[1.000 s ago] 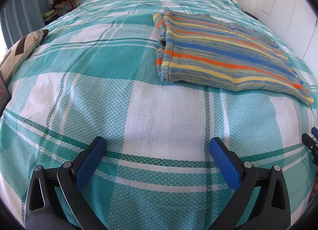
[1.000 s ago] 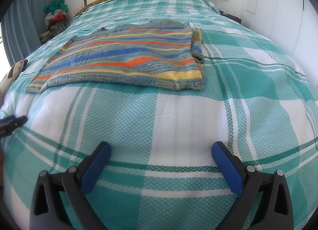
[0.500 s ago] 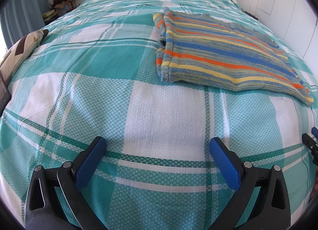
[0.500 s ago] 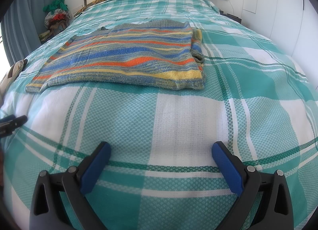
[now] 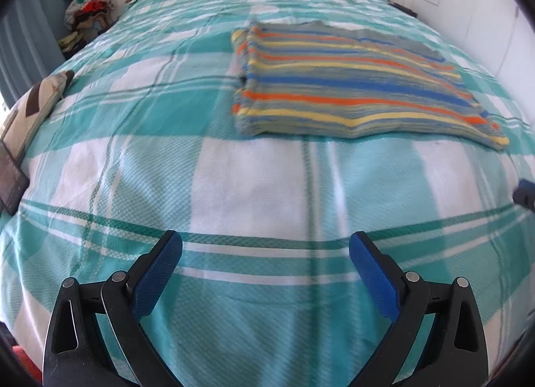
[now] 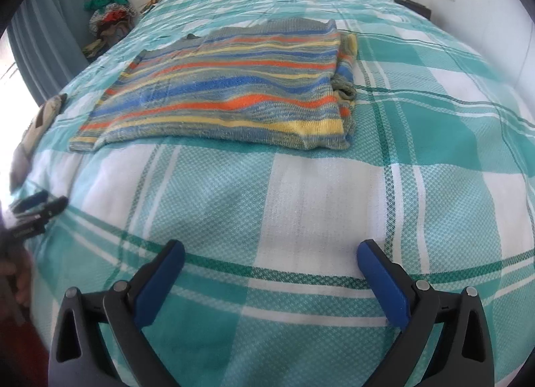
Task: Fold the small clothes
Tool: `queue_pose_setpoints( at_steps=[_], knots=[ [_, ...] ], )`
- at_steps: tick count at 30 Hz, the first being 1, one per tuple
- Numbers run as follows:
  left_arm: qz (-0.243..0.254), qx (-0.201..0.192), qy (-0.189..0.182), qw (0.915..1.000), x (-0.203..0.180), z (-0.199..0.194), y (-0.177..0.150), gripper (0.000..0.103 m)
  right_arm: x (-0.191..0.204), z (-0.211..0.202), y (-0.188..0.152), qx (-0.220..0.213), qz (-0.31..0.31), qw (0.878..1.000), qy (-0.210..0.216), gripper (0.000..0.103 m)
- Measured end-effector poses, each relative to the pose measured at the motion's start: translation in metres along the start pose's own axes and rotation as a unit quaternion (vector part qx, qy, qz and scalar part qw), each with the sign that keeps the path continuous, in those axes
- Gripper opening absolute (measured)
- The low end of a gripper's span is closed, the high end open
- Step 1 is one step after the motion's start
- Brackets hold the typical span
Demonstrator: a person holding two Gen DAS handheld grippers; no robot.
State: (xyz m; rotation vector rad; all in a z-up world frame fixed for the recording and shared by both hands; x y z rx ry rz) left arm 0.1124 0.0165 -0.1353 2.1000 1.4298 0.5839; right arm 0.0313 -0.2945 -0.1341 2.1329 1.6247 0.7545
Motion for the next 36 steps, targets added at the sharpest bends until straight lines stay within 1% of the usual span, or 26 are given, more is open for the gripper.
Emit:
queue_pose_setpoints(
  at_steps=[2, 3, 5, 7, 8, 10, 11, 13, 15, 17, 18, 20, 21, 22, 23, 24, 25, 26, 28, 30, 33, 36],
  knots=[
    [0.040, -0.035, -0.037, 0.9979, -0.034, -0.019, 0.013, 0.099, -0.022, -0.011, 0.026, -0.017, 0.020, 1.000, 0.013, 0.100],
    [0.064, -0.049, -0.058, 0.9950, -0.055, -0.025, 0.022, 0.099, -0.034, -0.012, 0.042, -0.023, 0.032, 0.999, 0.019, 0.100],
    [0.113, -0.062, -0.102, 0.9863, -0.101, -0.029, 0.039, 0.098, -0.058, -0.008, 0.075, -0.024, 0.065, 0.997, 0.033, 0.099],
    [0.166, -0.070, -0.145, 0.9728, -0.151, -0.027, 0.055, 0.088, -0.077, 0.005, 0.107, -0.022, 0.100, 0.993, 0.058, 0.098],
    [0.192, -0.074, -0.165, 0.9646, -0.175, -0.024, 0.062, 0.086, -0.086, 0.015, 0.121, -0.015, 0.112, 0.991, 0.068, 0.097],
    [0.231, -0.079, -0.201, 0.9489, -0.215, -0.012, 0.071, 0.086, -0.098, 0.039, 0.146, 0.006, 0.124, 0.989, 0.075, 0.090],
    [0.242, -0.073, -0.207, 0.9450, -0.231, -0.001, 0.075, 0.085, -0.103, 0.051, 0.156, 0.021, 0.126, 0.989, 0.081, 0.088],
    [0.255, -0.050, -0.211, 0.9422, -0.257, 0.025, 0.078, 0.083, -0.109, 0.073, 0.173, 0.044, 0.126, 0.987, 0.087, 0.077],
    [0.272, -0.033, -0.210, 0.9384, -0.274, 0.046, 0.077, 0.082, -0.111, 0.090, 0.187, 0.053, 0.127, 0.985, 0.101, 0.075],
    [0.297, -0.032, -0.195, 0.9342, -0.286, 0.062, 0.071, 0.083, -0.113, 0.107, 0.197, 0.058, 0.120, 0.987, 0.090, 0.075],
    [0.303, -0.039, -0.192, 0.9329, -0.289, 0.065, 0.070, 0.085, -0.114, 0.116, 0.201, 0.062, 0.118, 0.988, 0.082, 0.075],
    [0.292, -0.046, -0.199, 0.9345, -0.290, 0.065, 0.074, 0.082, -0.118, 0.135, 0.205, 0.072, 0.120, 0.988, 0.072, 0.075],
    [0.280, -0.046, -0.204, 0.9368, -0.290, 0.066, 0.077, 0.067, -0.117, 0.142, 0.208, 0.071, 0.118, 0.988, 0.070, 0.075],
    [0.268, -0.047, -0.206, 0.9401, -0.287, 0.067, 0.082, 0.036, -0.114, 0.147, 0.212, 0.067, 0.111, 0.989, 0.070, 0.073],
    [0.254, -0.045, -0.204, 0.9443, -0.284, 0.068, 0.086, 0.020, -0.109, 0.149, 0.216, 0.063, 0.100, 0.990, 0.075, 0.066],
    [0.237, -0.042, -0.203, 0.9493, -0.279, 0.070, 0.090, 0.013, -0.105, 0.151, 0.220, 0.062, 0.094, 0.990, 0.083, 0.030],
    [0.211, -0.038, -0.218, 0.9520, -0.271, 0.068, 0.095, 0.011, -0.102, 0.150, 0.224, 0.061, 0.099, 0.990, 0.080, 0.009],
    [0.188, -0.043, -0.225, 0.9552, -0.261, 0.063, 0.098, 0.011, -0.099, 0.145, 0.228, 0.049, 0.102, 0.991, 0.075, 0.009],
    [0.151, -0.062, -0.226, 0.9604, -0.234, 0.045, 0.104, 0.011, -0.086, 0.129, 0.240, 0.021, 0.092, 0.993, 0.076, 0.009],
    [0.106, -0.076, -0.229, 0.9647, -0.197, 0.025, 0.110, 0.010, -0.062, 0.109, 0.251, 0.004, 0.066, 0.995, 0.077, 0.008],
    [0.032, -0.087, -0.219, 0.9713, -0.129, 0.000, 0.114, 0.010, -0.010, 0.093, 0.272, -0.017, 0.036, 0.994, 0.103, 0.008],
    [-0.041, -0.077, -0.199, 0.9760, -0.061, -0.006, 0.111, 0.009, 0.057, 0.099, 0.286, -0.018, 0.013, 0.991, 0.135, 0.008]
  ],
)
Point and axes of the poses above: each gripper's, at about its wrist camera, not at the fingertips, and z roughly the way its jaws point, x to its left, y to its top, the point moved 2 cm from there along z, roughly the way its jaws point, and after that the axes turned 5 degrees about -x, right-handed, at the moved point
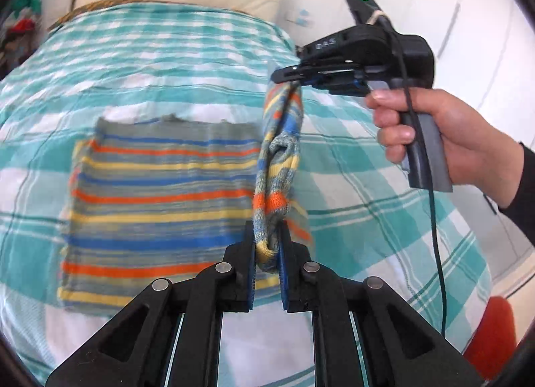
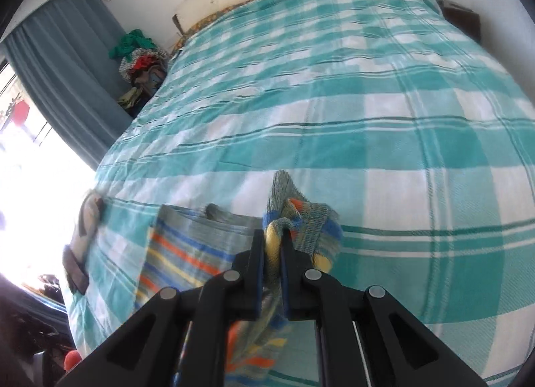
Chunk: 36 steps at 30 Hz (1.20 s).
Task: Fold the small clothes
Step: 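Grasp one side edge of the folded sweater with both tools, then fold the held side over the other half and open both tools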
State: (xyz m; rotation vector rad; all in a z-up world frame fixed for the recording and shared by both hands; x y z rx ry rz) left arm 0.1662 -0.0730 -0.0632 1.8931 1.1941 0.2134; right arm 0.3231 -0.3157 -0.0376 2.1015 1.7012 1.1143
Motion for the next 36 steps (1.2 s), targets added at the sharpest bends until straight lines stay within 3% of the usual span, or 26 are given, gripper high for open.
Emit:
queue_pose_setpoints(
  at_steps=[5, 10, 13, 14, 16, 18, 21, 23, 25, 27, 29, 30, 32, 34, 36],
  knots=[
    [-0.081, 0.008, 0.063, 0.9947, 0.086, -0.017, -0.010, 0.009, 0.093, 0.072, -0.007, 0.036, -0.040, 0.998, 0.024, 0.008],
    [-0.139, 0.041, 0.083, 0.9860, 0.133, -0.008, -0.035, 0.013, 0.146, 0.143, -0.030, 0.079, -0.077, 0.994, 0.010, 0.009],
    [-0.151, 0.053, 0.091, 0.9828, 0.141, -0.006, -0.045, 0.019, 0.153, 0.165, -0.043, 0.102, -0.043, 0.992, 0.059, 0.023],
    [-0.154, 0.050, 0.090, 0.9827, 0.141, -0.011, -0.044, 0.024, 0.153, 0.163, -0.044, 0.095, -0.027, 0.992, 0.073, 0.031],
    [-0.155, 0.042, 0.105, 0.9814, 0.141, -0.026, -0.043, 0.063, 0.152, 0.147, -0.042, 0.065, -0.005, 0.993, 0.100, 0.035],
    [-0.160, 0.020, 0.102, 0.9816, 0.141, -0.040, -0.038, 0.071, 0.148, 0.122, -0.039, 0.042, -0.003, 0.994, 0.103, 0.037],
    [-0.164, 0.011, 0.093, 0.9820, 0.145, -0.040, -0.025, 0.074, 0.141, 0.076, -0.045, 0.020, -0.049, 0.995, 0.083, 0.037],
    [-0.147, 0.022, 0.112, 0.9824, 0.146, -0.026, -0.019, 0.074, 0.135, 0.044, -0.067, 0.008, -0.093, 0.994, 0.065, 0.037],
    [-0.135, 0.048, 0.140, 0.9797, 0.152, -0.005, -0.022, 0.065, 0.128, 0.024, -0.102, 0.012, -0.111, 0.992, 0.062, 0.037],
    [-0.115, 0.083, 0.169, 0.9754, 0.153, 0.010, -0.036, 0.056, 0.117, 0.025, -0.146, 0.046, -0.105, 0.991, 0.067, 0.037],
    [-0.089, 0.081, 0.177, 0.9768, 0.151, 0.014, -0.040, 0.058, 0.103, 0.044, -0.193, 0.095, -0.113, 0.989, 0.019, 0.037],
    [-0.080, 0.087, 0.180, 0.9766, 0.148, 0.013, -0.039, 0.060, 0.099, 0.048, -0.210, 0.097, -0.120, 0.988, -0.001, 0.037],
    [-0.068, 0.094, 0.194, 0.9741, 0.142, 0.001, -0.038, 0.068, 0.109, 0.033, -0.219, 0.047, -0.137, 0.989, -0.026, 0.039],
    [-0.067, 0.083, 0.199, 0.9742, 0.137, -0.017, -0.040, 0.082, 0.121, 0.020, -0.220, 0.039, -0.126, 0.990, -0.045, 0.062],
    [-0.074, 0.074, 0.198, 0.9746, 0.134, -0.034, -0.046, 0.088, 0.132, 0.001, -0.224, 0.021, -0.121, 0.990, -0.067, 0.073]
  ],
)
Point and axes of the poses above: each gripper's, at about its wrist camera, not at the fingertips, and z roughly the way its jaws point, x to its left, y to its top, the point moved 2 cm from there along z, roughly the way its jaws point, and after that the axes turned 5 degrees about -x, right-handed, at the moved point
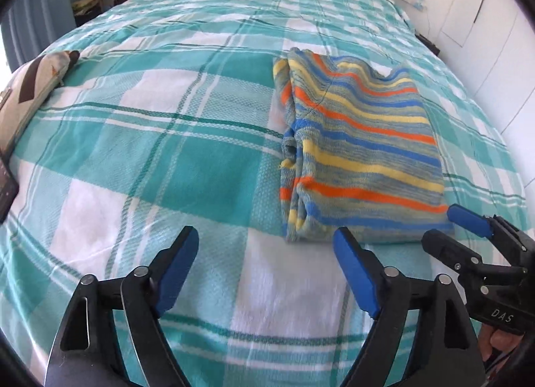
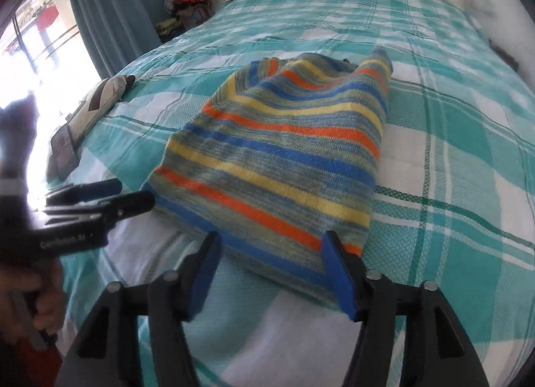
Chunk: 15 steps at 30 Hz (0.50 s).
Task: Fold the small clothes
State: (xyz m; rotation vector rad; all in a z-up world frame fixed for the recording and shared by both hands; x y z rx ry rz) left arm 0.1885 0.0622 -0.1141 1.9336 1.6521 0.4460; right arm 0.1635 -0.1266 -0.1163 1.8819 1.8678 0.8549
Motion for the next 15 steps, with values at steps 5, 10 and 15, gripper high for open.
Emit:
queue_pose_setpoints(
  at_steps=[5, 10, 15],
  knots=[
    [-0.010, 0.005, 0.006, 0.9999, 0.001, -0.009, -0.031, 0.091, 0.014, -0.034, -0.019, -0.008, -0.018, 0.994, -0.110, 0.087],
    [0.012, 0.011, 0.008, 0.9998, -0.014, 0.003, -0.053, 0.093, 0.003, -0.046, -0.044, 0.011, 0.015, 0.985, -0.173, 0.087],
    [0.048, 0.011, 0.027, 0.9984, -0.023, 0.011, -0.063, 0.098, -0.002, -0.061, -0.063, 0.010, 0.027, 0.980, -0.195, 0.087]
  ],
)
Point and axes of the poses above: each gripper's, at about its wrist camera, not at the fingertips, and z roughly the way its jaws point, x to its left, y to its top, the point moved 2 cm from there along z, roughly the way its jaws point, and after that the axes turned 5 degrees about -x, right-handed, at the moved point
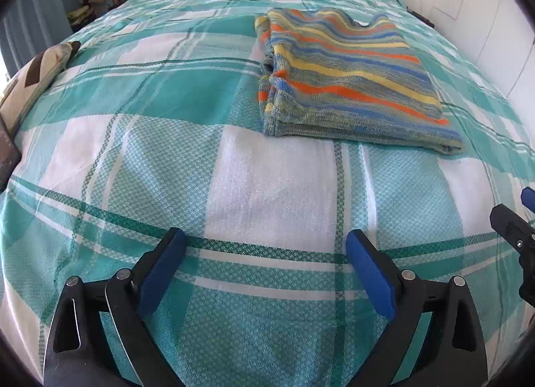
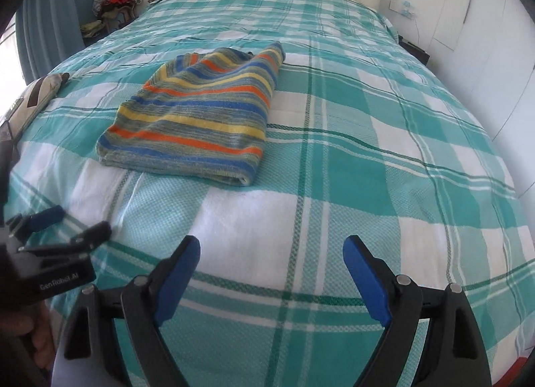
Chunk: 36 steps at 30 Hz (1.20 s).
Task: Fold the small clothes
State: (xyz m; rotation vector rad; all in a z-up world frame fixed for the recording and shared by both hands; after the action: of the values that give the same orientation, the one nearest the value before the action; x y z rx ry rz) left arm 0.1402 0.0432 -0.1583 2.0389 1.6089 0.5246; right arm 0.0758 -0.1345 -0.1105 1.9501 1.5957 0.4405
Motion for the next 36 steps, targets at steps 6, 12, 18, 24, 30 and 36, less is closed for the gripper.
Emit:
queue_pose_setpoints(
  at_steps=[6, 12, 18, 24, 30, 36],
  knots=[
    [0.003, -0.005, -0.004, 1.0000, 0.000, 0.005, -0.003, 0.102, -0.006, 0.000, -0.009, 0.007, 0.001, 1.000, -0.013, 0.087],
    [0.006, -0.008, -0.002, 0.9999, -0.001, 0.006, -0.005, 0.102, -0.009, 0.002, -0.010, 0.012, 0.006, 1.000, -0.018, 0.087],
    [-0.010, 0.019, -0.045, 0.9988, 0.009, -0.006, 0.015, 0.100, -0.020, 0.010, -0.005, 0.013, 0.021, 1.000, 0.017, 0.087],
    [-0.109, -0.033, -0.133, 0.9846, 0.046, -0.010, 0.110, 0.101, -0.058, 0.045, 0.064, -0.026, 0.110, 0.985, 0.132, 0.087],
    [-0.038, 0.016, -0.104, 0.9937, 0.027, 0.071, 0.161, 0.100, -0.044, 0.122, 0.132, 0.003, 0.172, 0.950, 0.261, 0.087],
    [-0.056, 0.026, -0.130, 0.9895, 0.019, 0.103, 0.158, 0.042, -0.010, 0.179, 0.133, 0.034, 0.198, 0.932, 0.301, 0.048]
  ],
)
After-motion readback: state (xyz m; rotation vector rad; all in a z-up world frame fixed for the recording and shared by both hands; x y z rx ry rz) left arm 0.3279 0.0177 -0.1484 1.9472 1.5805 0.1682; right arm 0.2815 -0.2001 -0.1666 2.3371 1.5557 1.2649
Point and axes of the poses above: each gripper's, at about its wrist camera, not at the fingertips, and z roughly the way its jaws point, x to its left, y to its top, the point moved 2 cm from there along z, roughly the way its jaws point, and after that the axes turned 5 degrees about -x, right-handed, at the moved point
